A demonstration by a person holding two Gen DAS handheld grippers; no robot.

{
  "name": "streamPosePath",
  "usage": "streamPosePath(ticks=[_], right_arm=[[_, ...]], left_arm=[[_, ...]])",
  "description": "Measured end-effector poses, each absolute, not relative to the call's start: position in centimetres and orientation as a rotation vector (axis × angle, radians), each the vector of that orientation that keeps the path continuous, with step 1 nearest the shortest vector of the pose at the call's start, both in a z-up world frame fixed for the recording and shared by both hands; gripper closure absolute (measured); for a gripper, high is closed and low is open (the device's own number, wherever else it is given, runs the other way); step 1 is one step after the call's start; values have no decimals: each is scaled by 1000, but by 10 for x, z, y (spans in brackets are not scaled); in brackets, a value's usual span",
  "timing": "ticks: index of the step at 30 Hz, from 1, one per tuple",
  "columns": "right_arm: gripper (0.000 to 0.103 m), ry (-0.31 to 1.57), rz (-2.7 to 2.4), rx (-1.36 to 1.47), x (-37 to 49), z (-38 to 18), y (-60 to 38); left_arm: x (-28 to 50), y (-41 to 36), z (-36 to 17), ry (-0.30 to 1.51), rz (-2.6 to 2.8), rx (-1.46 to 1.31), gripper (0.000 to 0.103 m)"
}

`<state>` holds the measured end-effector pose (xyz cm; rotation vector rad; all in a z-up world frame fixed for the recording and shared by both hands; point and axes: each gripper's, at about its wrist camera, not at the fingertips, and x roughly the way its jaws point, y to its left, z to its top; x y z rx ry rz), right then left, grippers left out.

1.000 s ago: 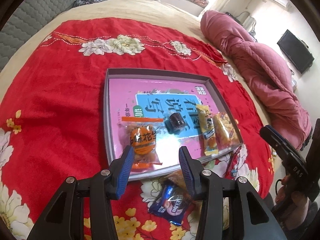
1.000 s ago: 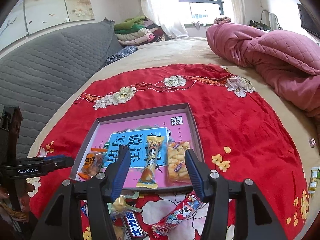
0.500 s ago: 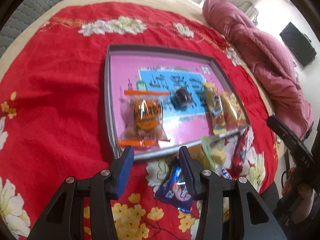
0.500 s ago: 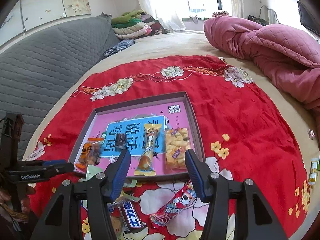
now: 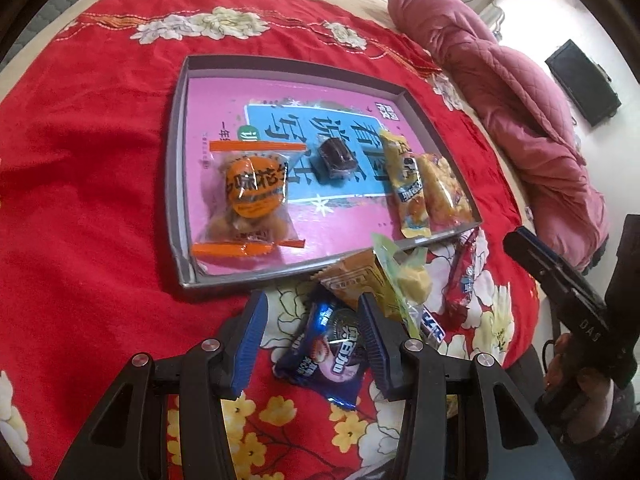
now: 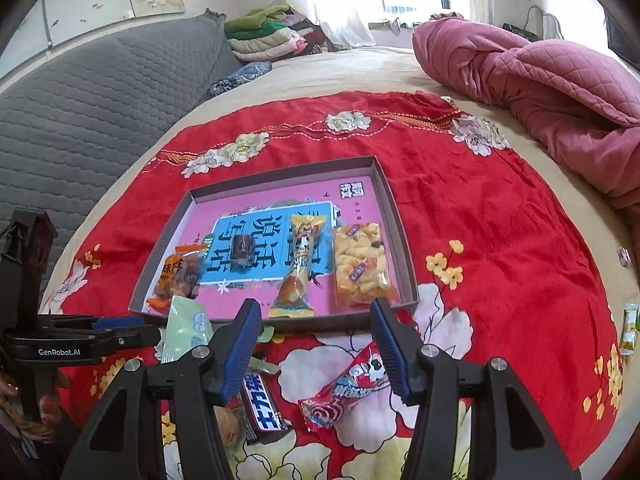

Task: Organize snacks
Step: 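Close right tool on red panda candy stick while left tool approaches beige triangular packet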

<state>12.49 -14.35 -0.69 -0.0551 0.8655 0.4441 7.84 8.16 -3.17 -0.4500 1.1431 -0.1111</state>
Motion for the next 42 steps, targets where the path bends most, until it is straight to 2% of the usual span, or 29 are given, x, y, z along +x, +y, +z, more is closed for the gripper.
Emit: streamPosePath(ticks=[42], right_arm=[[47,1029,386,33,127,-51,-167]], left_arm=[[96,68,-54,1155,-217,-685,55]])
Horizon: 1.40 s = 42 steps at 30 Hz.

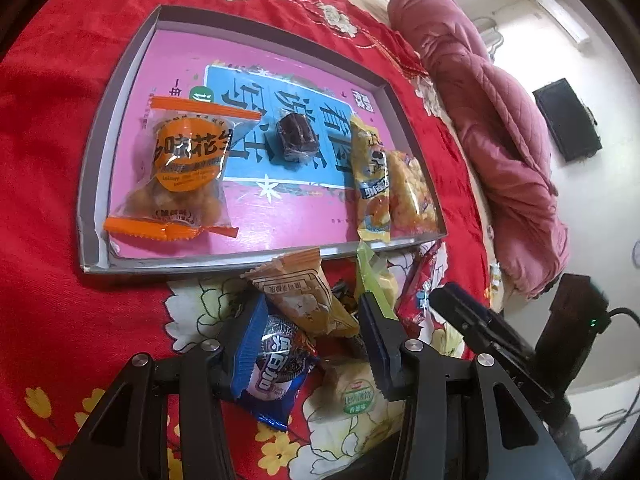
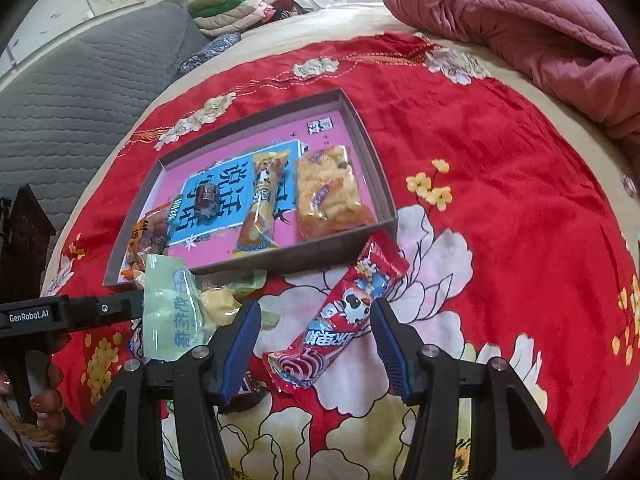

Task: Organize snacks
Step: 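Close right tool on red panda candy stick while left tool approaches beige triangular packet, then lift red candy stick with right tool while left tool grasps beige packet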

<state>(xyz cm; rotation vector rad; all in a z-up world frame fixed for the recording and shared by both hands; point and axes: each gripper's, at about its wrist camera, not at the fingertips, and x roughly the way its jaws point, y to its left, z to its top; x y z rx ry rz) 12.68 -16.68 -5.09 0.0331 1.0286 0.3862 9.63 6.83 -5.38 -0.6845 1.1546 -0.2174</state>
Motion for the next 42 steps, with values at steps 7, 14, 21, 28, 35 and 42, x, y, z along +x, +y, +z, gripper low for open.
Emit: streamPosePath(ticks=[7,14,21,28,35,42], right_arm=[[47,1072,374,74,131,-62,-170],[47,1113,357,113,135,-75,-173],[47,1110,372,130,137,-78,-172],[47,1103,381,124,137,-81,-168],[47,1095,384,118,140,-83,-165],[66,1085,406,143,145,-86,-168]], left_arm=[[99,65,-56,1155,-217,-687,54],[101,68,-60,1155,-222,-709,51],[103,67,-63,1152,-215,-711,51],[108,66,-67,1152,-212,-717,51],[110,63,-71,1148,-206,-711,51],[114,58,-75,1151,-212,-716,51]])
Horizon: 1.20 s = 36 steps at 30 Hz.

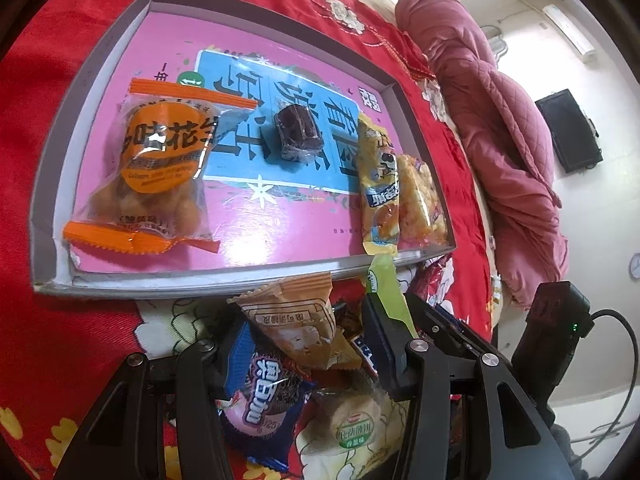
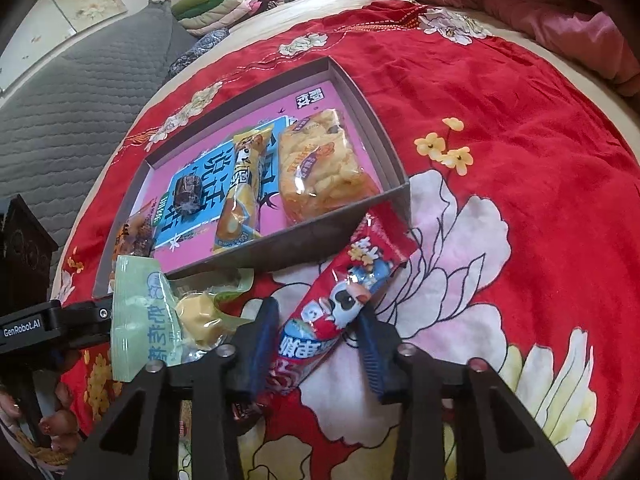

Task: Organize snacks
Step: 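Lift red candy stick with right tool while left tool grasps beige packet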

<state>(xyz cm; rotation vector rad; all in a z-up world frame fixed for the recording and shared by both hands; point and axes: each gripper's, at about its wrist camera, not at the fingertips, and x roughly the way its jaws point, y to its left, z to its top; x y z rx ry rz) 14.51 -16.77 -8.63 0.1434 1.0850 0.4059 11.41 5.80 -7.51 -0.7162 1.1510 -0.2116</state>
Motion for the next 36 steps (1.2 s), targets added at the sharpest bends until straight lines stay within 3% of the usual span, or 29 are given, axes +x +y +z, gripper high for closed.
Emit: streamPosePath(ticks=[6,8,11,36], right_arm=[[71,1075,425,155,144,-83,-171],[72,1067,430,143,142,-81,-170],[74,1057,437,136,139,-78,-170],[79,921,525,129,124,-34,-165]], left_arm=[[116,52,-77,1153,-222,-712,56],[116,50,-78,1167,-228,-711,75],[115,47,-79,1175,-234,-696,78],[96,64,-41,1079,-268,-676,79]])
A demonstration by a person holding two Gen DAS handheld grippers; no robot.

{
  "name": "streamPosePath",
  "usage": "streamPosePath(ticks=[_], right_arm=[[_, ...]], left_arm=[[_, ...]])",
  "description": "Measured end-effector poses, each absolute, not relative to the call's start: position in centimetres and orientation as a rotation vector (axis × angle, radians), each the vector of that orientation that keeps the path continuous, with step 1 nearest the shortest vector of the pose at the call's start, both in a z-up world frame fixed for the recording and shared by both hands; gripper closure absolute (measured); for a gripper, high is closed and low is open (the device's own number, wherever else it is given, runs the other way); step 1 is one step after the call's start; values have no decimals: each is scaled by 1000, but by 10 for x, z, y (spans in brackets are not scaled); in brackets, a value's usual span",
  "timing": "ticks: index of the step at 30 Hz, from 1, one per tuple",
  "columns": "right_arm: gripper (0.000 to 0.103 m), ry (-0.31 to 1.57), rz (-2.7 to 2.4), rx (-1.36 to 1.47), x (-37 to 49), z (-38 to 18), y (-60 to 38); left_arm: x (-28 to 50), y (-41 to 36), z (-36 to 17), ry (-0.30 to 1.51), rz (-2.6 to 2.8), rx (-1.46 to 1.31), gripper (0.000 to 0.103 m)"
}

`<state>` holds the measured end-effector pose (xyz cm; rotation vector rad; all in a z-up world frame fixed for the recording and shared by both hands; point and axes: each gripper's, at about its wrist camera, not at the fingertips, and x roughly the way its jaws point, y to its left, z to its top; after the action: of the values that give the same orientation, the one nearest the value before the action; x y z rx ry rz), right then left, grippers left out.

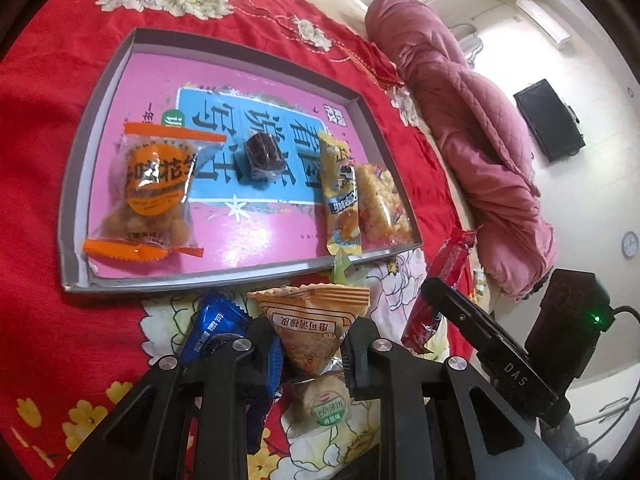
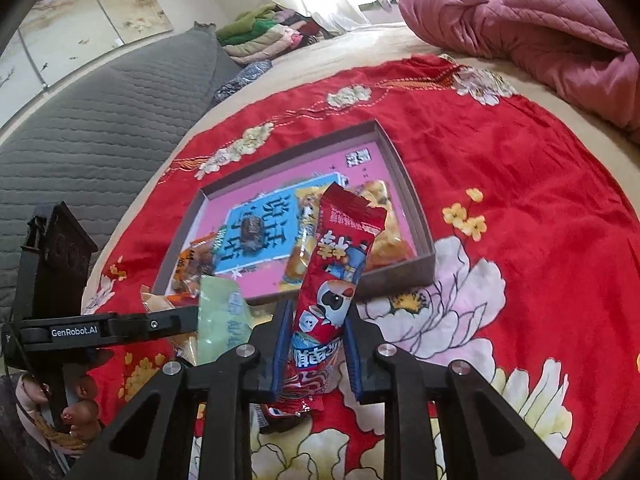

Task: Organize snacks
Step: 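Lift red candy stick with right tool while left tool grasps beige packet, then carry beige packet with left tool while right tool carries candy stick toward tray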

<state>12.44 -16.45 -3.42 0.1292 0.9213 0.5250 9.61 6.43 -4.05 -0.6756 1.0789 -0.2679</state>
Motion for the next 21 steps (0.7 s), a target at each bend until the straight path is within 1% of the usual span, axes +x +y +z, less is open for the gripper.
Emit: streamPosePath(ticks=[21], right_arm=[[79,838,555,97,123,2,-147]], left_arm=[[89,86,-5,972,-243,-668,79]])
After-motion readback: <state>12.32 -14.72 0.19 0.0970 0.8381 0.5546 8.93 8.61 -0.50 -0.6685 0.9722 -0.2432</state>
